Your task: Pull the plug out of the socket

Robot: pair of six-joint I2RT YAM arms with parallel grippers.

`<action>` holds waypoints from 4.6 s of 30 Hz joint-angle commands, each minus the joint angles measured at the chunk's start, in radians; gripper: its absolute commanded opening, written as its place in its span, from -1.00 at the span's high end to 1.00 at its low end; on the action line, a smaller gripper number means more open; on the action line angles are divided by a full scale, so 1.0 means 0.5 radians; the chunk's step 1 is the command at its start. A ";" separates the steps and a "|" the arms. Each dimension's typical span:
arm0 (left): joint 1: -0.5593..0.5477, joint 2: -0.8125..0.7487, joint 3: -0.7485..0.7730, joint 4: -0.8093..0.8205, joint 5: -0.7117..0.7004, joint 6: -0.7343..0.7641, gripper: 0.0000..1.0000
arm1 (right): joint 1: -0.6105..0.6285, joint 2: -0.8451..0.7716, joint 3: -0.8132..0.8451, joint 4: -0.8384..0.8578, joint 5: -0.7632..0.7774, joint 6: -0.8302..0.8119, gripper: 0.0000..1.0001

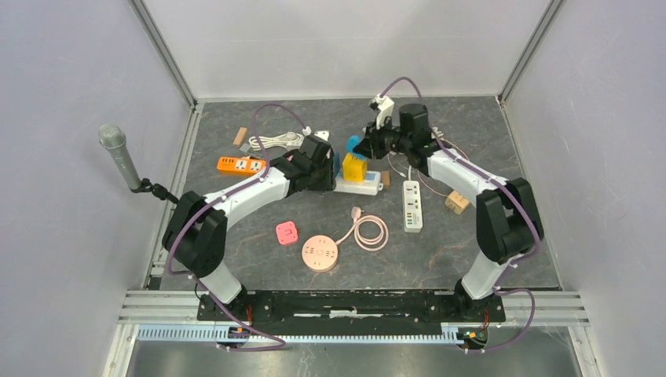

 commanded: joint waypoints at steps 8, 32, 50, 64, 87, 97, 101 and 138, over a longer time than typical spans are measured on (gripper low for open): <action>0.028 -0.102 0.313 -0.101 0.034 0.114 0.03 | -0.100 -0.100 0.118 0.151 -0.010 0.041 1.00; 0.172 -0.388 0.248 -0.104 -0.026 0.028 -0.33 | -0.089 0.196 0.060 -0.030 0.222 0.272 1.00; 0.258 -0.370 0.303 -0.143 0.029 0.043 -0.40 | -0.012 0.154 -0.037 -0.035 0.478 0.295 0.84; 0.420 -0.523 0.217 -0.180 0.046 0.017 -0.93 | -0.119 0.622 0.236 0.320 0.284 0.533 0.28; 0.598 -0.524 0.249 -0.060 0.368 0.080 -1.00 | -0.256 0.181 0.326 -0.327 0.573 -0.049 -0.96; 0.558 -0.490 0.189 0.036 0.679 0.002 -1.00 | -0.089 -0.260 -0.272 0.086 0.048 -0.373 -0.81; 0.464 -0.404 0.223 0.035 0.672 -0.025 -0.97 | 0.009 -0.316 -0.386 -0.019 -0.075 -0.605 -0.78; -0.044 0.196 0.206 -0.254 0.046 0.331 -0.03 | 0.131 -0.225 -0.587 -0.105 -0.021 -1.009 0.44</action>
